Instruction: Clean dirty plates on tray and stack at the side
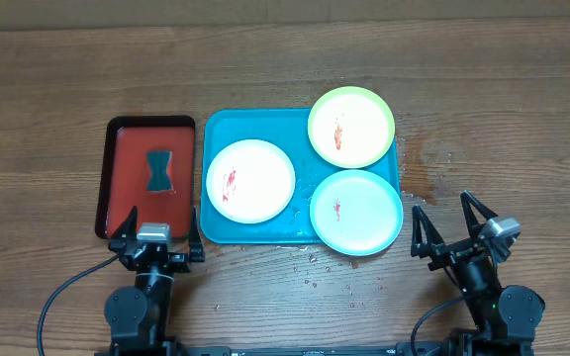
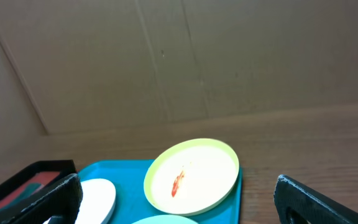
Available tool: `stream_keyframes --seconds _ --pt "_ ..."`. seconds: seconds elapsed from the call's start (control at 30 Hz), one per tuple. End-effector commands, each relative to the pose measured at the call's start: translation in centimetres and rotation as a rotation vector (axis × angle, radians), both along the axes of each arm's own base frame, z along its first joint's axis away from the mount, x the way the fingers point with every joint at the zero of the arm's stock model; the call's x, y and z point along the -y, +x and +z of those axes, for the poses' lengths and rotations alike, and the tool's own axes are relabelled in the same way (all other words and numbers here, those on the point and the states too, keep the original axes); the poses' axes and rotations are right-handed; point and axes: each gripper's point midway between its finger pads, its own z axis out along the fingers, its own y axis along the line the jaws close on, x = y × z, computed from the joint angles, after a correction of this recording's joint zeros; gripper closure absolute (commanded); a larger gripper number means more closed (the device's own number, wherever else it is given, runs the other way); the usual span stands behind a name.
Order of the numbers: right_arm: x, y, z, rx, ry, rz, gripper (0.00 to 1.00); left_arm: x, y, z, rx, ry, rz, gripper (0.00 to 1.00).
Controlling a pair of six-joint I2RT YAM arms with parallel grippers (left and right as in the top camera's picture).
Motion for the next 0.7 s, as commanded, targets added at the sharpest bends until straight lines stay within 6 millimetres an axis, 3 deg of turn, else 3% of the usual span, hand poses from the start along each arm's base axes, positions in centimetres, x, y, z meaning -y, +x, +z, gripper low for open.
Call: stream_keyframes --seconds 0.0,0.17,0.3,0.67 --pt "-0.1 -0.3 1.3 0.013 0.027 0.007 0.0 1.6 -1.0 3.9 0.037 -0.07 -0.081 0.0" --pt "-0.4 -1.0 4.0 0.04 0.023 0.023 0.0 1.7 -2.4 8.5 0.038 -0.073 -0.08 0.0" --pt "-0.5 -1.3 5.8 0.02 0.025 0.024 0.0 1.7 -3.1 11.8 0.019 -0.179 -0.072 0.0" --pt "-1.0 0.1 11.5 -0.072 0.032 0.066 0.0 2.2 -3.7 17.0 -0.241 -0.247 -0.067 0.0"
